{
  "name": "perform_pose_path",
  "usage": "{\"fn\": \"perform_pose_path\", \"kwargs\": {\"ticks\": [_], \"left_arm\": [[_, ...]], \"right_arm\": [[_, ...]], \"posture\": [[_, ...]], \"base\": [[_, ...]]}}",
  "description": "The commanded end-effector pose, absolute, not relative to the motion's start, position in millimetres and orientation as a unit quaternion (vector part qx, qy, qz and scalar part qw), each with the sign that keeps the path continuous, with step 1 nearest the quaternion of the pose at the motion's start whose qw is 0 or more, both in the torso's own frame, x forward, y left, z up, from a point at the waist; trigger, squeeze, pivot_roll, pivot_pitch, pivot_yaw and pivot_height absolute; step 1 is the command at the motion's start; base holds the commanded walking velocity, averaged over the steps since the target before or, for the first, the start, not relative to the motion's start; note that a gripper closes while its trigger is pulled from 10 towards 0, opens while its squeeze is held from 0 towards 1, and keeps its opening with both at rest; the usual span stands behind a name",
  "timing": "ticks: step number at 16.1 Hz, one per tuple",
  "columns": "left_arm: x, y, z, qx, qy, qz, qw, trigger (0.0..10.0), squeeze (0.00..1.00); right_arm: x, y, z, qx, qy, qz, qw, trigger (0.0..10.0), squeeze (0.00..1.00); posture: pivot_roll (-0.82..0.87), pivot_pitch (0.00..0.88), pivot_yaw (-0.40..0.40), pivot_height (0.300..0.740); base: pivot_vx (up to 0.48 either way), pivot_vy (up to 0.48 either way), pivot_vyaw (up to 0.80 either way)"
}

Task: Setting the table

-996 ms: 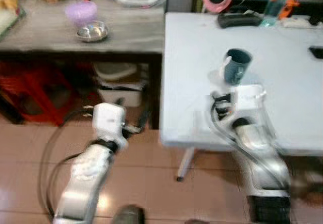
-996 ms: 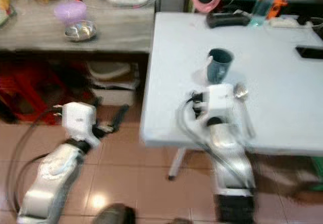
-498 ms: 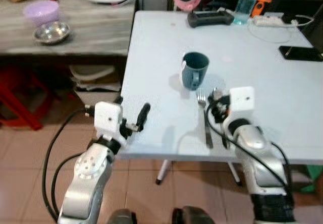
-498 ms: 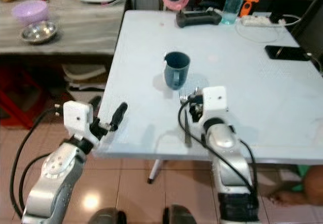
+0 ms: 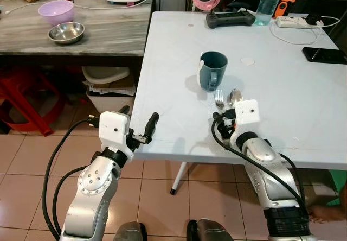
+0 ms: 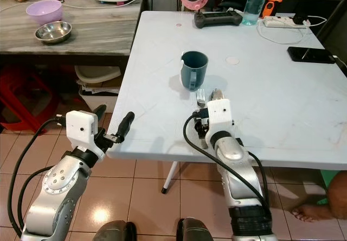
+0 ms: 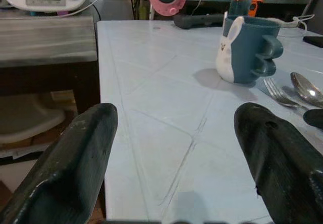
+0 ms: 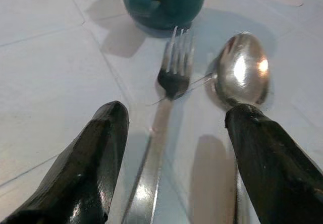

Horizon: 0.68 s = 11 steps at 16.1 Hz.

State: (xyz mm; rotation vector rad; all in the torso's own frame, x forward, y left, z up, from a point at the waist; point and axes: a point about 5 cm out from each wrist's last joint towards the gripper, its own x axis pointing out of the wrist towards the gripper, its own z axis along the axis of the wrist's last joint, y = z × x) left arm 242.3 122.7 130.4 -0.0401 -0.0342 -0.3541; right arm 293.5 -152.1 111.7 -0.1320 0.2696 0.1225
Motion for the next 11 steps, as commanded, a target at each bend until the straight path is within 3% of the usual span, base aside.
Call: {"fn": "perform_pose_path", "kwargs": {"ticks": [1,3,4,5,6,9,11], "left_arm": [[239.8,122.4,130.4,-0.014,-0.015,-0.179,0.984,10.0,0.0],[239.1,121.6,129.8,-0.013,-0.014,-0.181,0.983,10.0,0.0],[238.7,121.3,129.3,-0.013,-0.012,-0.181,0.983,10.0,0.0],[238.3,121.3,129.0,-0.013,-0.012,-0.181,0.983,10.0,0.0],[237.7,121.7,128.6,-0.012,-0.011,-0.181,0.983,10.0,0.0],[236.1,123.9,127.7,-0.011,-0.009,-0.18,0.984,10.0,0.0],[236.1,124.9,127.5,-0.01,-0.008,-0.181,0.983,10.0,0.0]], "right_arm": [[297.3,-149.9,112.8,-0.066,0.135,0.07,0.986,10.0,0.0],[301.9,-146.9,110.3,-0.068,0.146,0.084,0.983,10.0,0.0],[302.8,-146.0,109.0,-0.068,0.15,0.088,0.982,8.1,0.0],[302.9,-146.2,107.5,-0.068,0.153,0.088,0.982,0.7,0.0],[301.4,-147.1,104.7,-0.069,0.161,0.085,0.981,0.0,0.0],[289.1,-150.9,93.0,-0.07,0.194,0.075,0.976,0.0,0.0],[279.1,-151.3,88.3,-0.061,0.207,0.068,0.974,0.6,0.0]], "posture": [[0.03,0.116,0.018,0.74],[0.03,0.118,0.019,0.74],[0.03,0.123,0.018,0.74],[0.03,0.124,0.016,0.74],[0.03,0.125,0.015,0.74],[0.03,0.13,0.01,0.74],[0.03,0.131,0.011,0.74]], "base": [[0.0,0.0,0.0],[0.0,0.0,0.0],[0.0,0.0,0.0],[0.0,0.0,0.0],[0.0,0.0,0.0],[0.0,0.0,0.0],[0.0,0.0,0.0]]}}
